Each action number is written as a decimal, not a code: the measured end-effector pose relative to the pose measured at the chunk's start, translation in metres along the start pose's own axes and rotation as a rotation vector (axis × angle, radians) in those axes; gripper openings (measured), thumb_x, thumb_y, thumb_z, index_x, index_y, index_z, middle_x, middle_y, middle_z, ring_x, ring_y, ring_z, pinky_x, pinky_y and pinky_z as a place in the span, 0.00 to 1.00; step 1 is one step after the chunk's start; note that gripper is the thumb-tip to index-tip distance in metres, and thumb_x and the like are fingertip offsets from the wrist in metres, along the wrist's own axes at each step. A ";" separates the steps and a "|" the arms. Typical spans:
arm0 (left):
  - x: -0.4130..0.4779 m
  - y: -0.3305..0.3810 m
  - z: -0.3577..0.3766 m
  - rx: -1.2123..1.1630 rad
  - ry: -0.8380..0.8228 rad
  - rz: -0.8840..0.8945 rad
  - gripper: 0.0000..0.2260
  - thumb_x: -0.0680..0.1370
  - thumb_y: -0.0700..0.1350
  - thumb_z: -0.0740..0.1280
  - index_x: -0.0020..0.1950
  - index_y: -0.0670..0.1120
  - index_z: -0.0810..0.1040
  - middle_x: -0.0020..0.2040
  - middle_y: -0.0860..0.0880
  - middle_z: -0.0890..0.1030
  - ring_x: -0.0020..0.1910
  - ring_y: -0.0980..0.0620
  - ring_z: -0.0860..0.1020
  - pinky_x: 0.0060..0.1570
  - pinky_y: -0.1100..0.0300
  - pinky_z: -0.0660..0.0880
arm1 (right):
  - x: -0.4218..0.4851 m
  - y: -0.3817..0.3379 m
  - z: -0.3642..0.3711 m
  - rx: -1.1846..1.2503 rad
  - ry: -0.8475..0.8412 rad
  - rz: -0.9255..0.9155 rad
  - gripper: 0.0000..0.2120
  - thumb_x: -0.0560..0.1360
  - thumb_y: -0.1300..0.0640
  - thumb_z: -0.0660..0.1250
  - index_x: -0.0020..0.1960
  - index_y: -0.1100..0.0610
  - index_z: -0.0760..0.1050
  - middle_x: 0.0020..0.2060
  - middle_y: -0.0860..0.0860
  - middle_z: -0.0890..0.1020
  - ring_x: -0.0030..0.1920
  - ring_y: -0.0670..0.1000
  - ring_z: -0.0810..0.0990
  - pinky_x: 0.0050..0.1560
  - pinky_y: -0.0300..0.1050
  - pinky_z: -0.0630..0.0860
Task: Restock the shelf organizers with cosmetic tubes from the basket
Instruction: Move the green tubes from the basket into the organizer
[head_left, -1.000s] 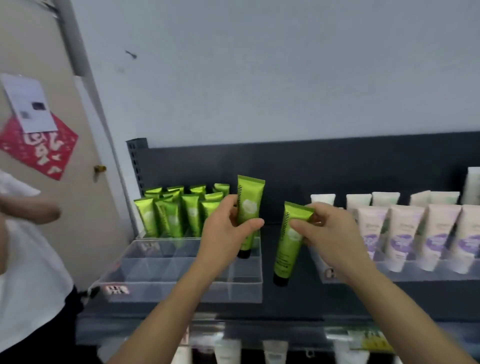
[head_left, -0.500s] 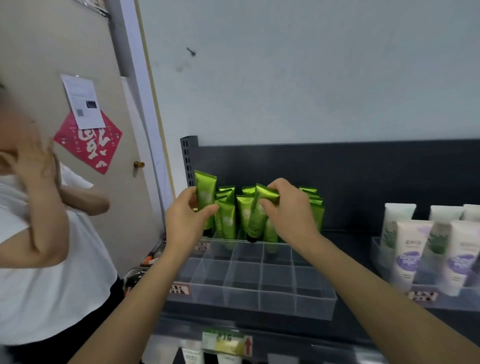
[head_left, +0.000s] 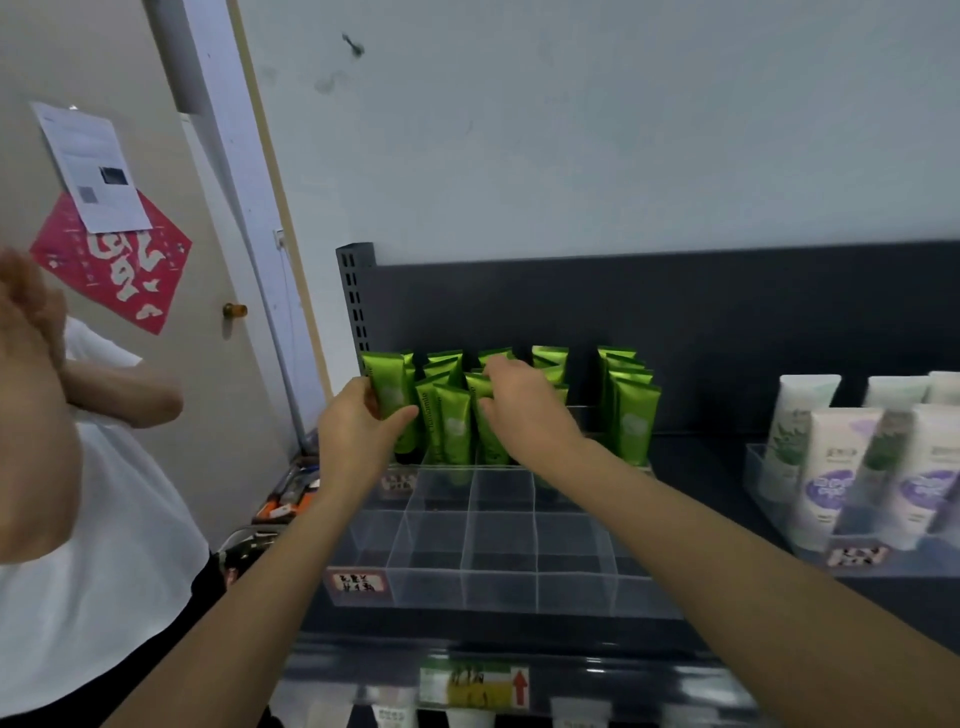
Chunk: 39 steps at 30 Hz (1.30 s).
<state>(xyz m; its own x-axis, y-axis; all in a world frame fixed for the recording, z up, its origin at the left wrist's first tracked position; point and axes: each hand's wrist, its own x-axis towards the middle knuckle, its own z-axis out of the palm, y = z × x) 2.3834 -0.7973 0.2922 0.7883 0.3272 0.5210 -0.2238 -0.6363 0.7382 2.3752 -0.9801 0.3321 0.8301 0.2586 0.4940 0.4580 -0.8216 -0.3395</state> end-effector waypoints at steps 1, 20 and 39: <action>0.001 0.000 0.001 0.013 -0.004 0.008 0.13 0.70 0.49 0.74 0.49 0.47 0.75 0.42 0.50 0.79 0.42 0.50 0.78 0.43 0.50 0.78 | 0.001 0.002 0.001 -0.025 -0.013 0.012 0.10 0.75 0.68 0.62 0.56 0.62 0.70 0.48 0.58 0.78 0.45 0.56 0.78 0.40 0.48 0.75; -0.026 -0.003 -0.002 0.250 0.005 -0.048 0.29 0.67 0.48 0.77 0.60 0.39 0.67 0.55 0.40 0.71 0.52 0.41 0.73 0.47 0.47 0.75 | -0.044 0.021 -0.029 0.017 0.179 -0.052 0.17 0.75 0.66 0.63 0.64 0.61 0.71 0.55 0.57 0.78 0.54 0.56 0.77 0.53 0.49 0.76; -0.220 0.209 0.134 -0.088 -0.557 0.626 0.21 0.69 0.55 0.70 0.58 0.48 0.76 0.55 0.51 0.77 0.55 0.54 0.73 0.54 0.65 0.67 | -0.288 0.163 -0.150 0.004 0.531 0.489 0.16 0.74 0.61 0.70 0.61 0.58 0.76 0.53 0.52 0.81 0.47 0.43 0.77 0.50 0.33 0.73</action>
<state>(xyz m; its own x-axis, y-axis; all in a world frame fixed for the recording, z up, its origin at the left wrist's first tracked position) 2.2404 -1.0956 0.2743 0.6664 -0.4746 0.5751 -0.7392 -0.5213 0.4264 2.1629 -1.2646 0.2548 0.6740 -0.4214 0.6067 0.0749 -0.7781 -0.6236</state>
